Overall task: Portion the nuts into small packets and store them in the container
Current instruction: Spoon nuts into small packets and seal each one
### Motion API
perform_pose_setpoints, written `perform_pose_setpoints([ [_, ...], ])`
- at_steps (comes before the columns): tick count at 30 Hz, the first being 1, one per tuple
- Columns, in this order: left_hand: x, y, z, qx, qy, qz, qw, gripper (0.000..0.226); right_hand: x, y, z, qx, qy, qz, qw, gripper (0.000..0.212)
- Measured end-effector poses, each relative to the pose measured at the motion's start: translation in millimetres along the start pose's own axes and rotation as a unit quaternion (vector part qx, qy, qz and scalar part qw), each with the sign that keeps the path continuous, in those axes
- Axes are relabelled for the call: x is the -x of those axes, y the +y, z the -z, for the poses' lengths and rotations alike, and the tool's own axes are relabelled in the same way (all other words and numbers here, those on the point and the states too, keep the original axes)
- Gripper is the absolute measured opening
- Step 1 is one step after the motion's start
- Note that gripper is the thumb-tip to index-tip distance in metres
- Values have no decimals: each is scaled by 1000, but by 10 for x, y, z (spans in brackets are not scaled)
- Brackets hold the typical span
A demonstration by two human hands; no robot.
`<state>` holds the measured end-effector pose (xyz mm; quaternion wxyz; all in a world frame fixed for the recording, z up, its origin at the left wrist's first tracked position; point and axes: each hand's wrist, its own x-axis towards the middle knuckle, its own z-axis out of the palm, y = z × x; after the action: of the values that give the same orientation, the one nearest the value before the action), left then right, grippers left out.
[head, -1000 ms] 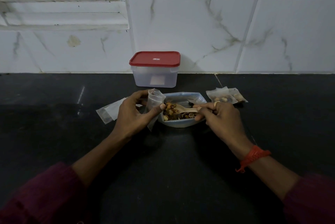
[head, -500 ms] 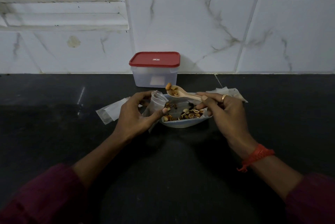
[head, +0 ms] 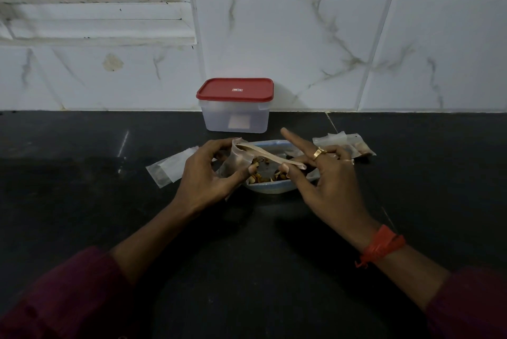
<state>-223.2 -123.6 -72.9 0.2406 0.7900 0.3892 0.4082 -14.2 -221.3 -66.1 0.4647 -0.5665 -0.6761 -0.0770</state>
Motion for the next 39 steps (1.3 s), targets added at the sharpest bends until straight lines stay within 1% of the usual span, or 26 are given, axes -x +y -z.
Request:
perform_pose_setpoints([
  [1, -1, -6, 1, 0, 0, 1, 1000, 73, -5, 2, 4, 19, 12, 25, 999, 62],
  [3, -3, -15, -2, 1, 0, 3, 1000, 74, 0, 28, 0, 57, 31, 71, 995, 61],
  [5, -6, -15, -5, 1, 2, 4, 1000, 74, 4, 33, -3, 74, 37, 91, 992, 58],
  [9, -16, -38, 1, 1, -3, 2, 1000, 75, -6, 50, 12, 73, 38, 128, 988, 38],
  [10, -15, -41, 3, 2, -3, 2, 1000, 75, -10, 44, 15, 70, 44, 122, 989, 38],
  [13, -6, -28, 4, 9, 1, 7, 1000, 75, -28, 26, 28, 57, 77, 82, 992, 49],
  [15, -7, -23, 6, 6, 2, 7, 1000, 74, -25, 24, 34, 53, 73, 86, 992, 42],
  [17, -13, -24, 10, 2, -2, 6, 1000, 75, -13, 23, 20, 43, 48, 89, 994, 34],
  [21, -8, -23, 11, 7, 2, 6, 1000, 74, -34, 20, 1, -34, 43, 8, 998, 43],
  [24, -2, -21, 10, 5, 9, 6, 1000, 75, -83, 63, 42, -73, 58, -34, 995, 28],
  [26, -4, -21, 13, 2, 14, 6, 1000, 74, -84, 108, 57, -51, 76, -61, 994, 20],
  [28, -8, -19, 16, 2, 20, 6, 1000, 74, -69, 159, 69, 8, 84, -77, 993, 16],
  [31, -9, -18, 18, 3, 22, 7, 1000, 73, -70, 226, 81, 133, 44, -53, 989, 15],
  [33, -9, -25, 16, 3, 21, 7, 1000, 74, -76, 224, 72, 183, 10, -43, 982, 17],
  [36, -15, -30, 17, 1, 20, 7, 1000, 74, -76, 197, 44, 222, -24, -18, 974, 21],
  [39, -17, -24, 15, 4, 21, 12, 1000, 74, -82, 204, 41, 212, -51, -1, 976, 23],
])
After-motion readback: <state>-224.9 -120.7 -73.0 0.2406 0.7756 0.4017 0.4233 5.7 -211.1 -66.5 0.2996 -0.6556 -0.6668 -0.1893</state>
